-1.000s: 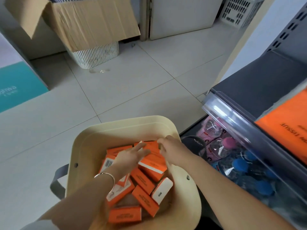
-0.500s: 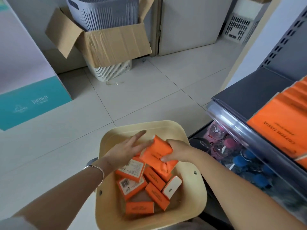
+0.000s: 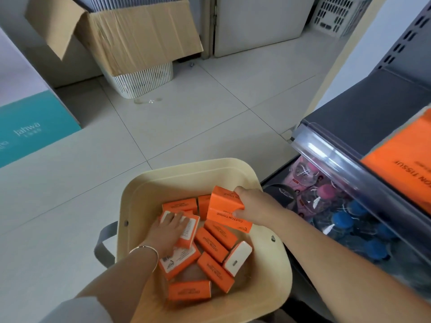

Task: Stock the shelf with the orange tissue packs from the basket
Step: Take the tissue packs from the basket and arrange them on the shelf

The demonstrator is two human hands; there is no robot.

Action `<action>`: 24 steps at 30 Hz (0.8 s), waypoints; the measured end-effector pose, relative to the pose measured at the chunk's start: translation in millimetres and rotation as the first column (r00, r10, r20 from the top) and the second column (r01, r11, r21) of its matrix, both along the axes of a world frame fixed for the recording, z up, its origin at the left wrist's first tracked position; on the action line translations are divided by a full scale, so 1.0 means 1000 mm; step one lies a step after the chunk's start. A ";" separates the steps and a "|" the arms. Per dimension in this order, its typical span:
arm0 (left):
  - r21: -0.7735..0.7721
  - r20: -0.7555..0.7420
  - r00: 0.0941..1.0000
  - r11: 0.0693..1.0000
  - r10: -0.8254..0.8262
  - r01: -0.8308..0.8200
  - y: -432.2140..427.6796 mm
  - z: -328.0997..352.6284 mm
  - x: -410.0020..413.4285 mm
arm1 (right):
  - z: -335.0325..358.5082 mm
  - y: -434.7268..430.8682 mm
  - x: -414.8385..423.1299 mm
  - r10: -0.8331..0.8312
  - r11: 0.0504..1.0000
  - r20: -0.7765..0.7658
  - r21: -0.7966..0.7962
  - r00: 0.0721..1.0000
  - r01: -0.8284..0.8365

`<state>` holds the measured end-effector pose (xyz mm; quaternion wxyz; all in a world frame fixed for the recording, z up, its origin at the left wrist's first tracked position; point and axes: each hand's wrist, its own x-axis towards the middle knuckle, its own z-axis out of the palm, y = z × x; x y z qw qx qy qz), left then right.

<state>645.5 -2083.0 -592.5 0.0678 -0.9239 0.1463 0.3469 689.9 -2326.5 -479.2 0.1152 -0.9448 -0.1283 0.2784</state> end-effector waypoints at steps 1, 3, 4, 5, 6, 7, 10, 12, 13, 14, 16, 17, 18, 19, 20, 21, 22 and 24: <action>-0.004 -0.010 1.000 1.000 0.030 -0.030 0.000 -0.005 -0.001 | -0.002 0.001 0.001 0.001 1.000 -0.003 0.013 1.000 -0.001; -0.011 -0.005 0.998 0.998 0.065 -0.065 -0.001 -0.011 -0.002 | -0.006 0.002 0.002 0.001 0.999 -0.001 0.035 1.000 -0.001; -0.014 0.019 0.997 0.998 0.068 -0.068 -0.004 -0.012 -0.001 | -0.008 0.001 0.003 0.000 0.999 0.003 0.044 1.000 0.000; -0.017 0.058 0.996 0.998 0.068 -0.067 -0.006 -0.013 0.000 | -0.010 0.000 0.003 -0.001 0.999 0.011 0.047 1.000 0.001; -0.018 0.104 0.993 0.998 0.061 -0.060 -0.010 -0.013 0.002 | -0.011 -0.001 0.003 -0.001 0.999 0.020 0.047 1.000 0.000; -0.015 0.153 0.987 0.999 0.049 -0.048 -0.012 -0.014 0.004 | -0.012 -0.002 0.003 0.002 0.999 0.027 0.043 1.000 -0.003; -0.017 0.259 0.965 0.999 0.039 -0.036 -0.018 -0.014 0.012 | -0.013 -0.003 0.001 0.016 1.000 0.045 0.026 0.999 -0.017; -0.062 0.285 0.954 0.995 0.093 -0.079 -0.021 -0.007 0.019 | -0.012 -0.002 0.000 0.026 1.000 0.078 0.007 0.997 -0.027; -0.092 0.281 0.949 0.989 0.141 -0.119 -0.022 -0.001 0.023 | -0.011 -0.002 -0.001 0.028 1.000 0.097 -0.005 0.995 -0.028; -0.123 0.271 0.943 0.978 0.195 -0.167 -0.023 0.007 0.026 | -0.009 -0.002 -0.003 0.026 1.000 0.114 -0.017 0.993 -0.025; -0.183 0.260 0.923 0.953 0.285 -0.243 -0.022 0.022 0.029 | -0.003 -0.002 -0.007 0.021 0.999 0.137 -0.035 0.990 -0.016; -0.215 0.258 0.913 0.940 0.316 -0.264 -0.020 0.030 0.029 | 0.002 -0.002 -0.010 0.017 0.999 0.146 -0.041 0.989 -0.011; -0.248 0.254 0.905 0.928 0.340 -0.279 -0.020 0.039 0.028 | 0.008 -0.002 -0.013 0.012 0.999 0.155 -0.048 0.988 -0.005; -0.277 0.251 0.899 0.916 0.360 -0.290 -0.019 0.050 0.027 | 0.015 -0.002 -0.016 0.004 0.999 0.165 -0.052 0.986 0.005; -0.302 0.253 0.893 0.908 0.372 -0.292 -0.018 0.061 0.025 | 0.023 -0.002 -0.020 -0.008 0.998 0.177 -0.052 0.984 0.018; -0.324 0.260 0.890 0.902 0.374 -0.285 -0.019 0.073 0.024 | 0.032 -0.002 -0.024 -0.023 0.998 0.194 -0.047 0.981 0.032; -0.343 0.275 0.887 0.900 0.370 -0.269 -0.019 0.086 0.022 | 0.042 -0.002 -0.028 -0.039 0.998 0.215 -0.038 0.976 0.049; -0.382 0.303 0.882 0.894 0.362 -0.236 -0.022 0.113 0.017 | 0.062 -0.001 -0.040 -0.079 0.996 0.264 -0.020 0.961 0.087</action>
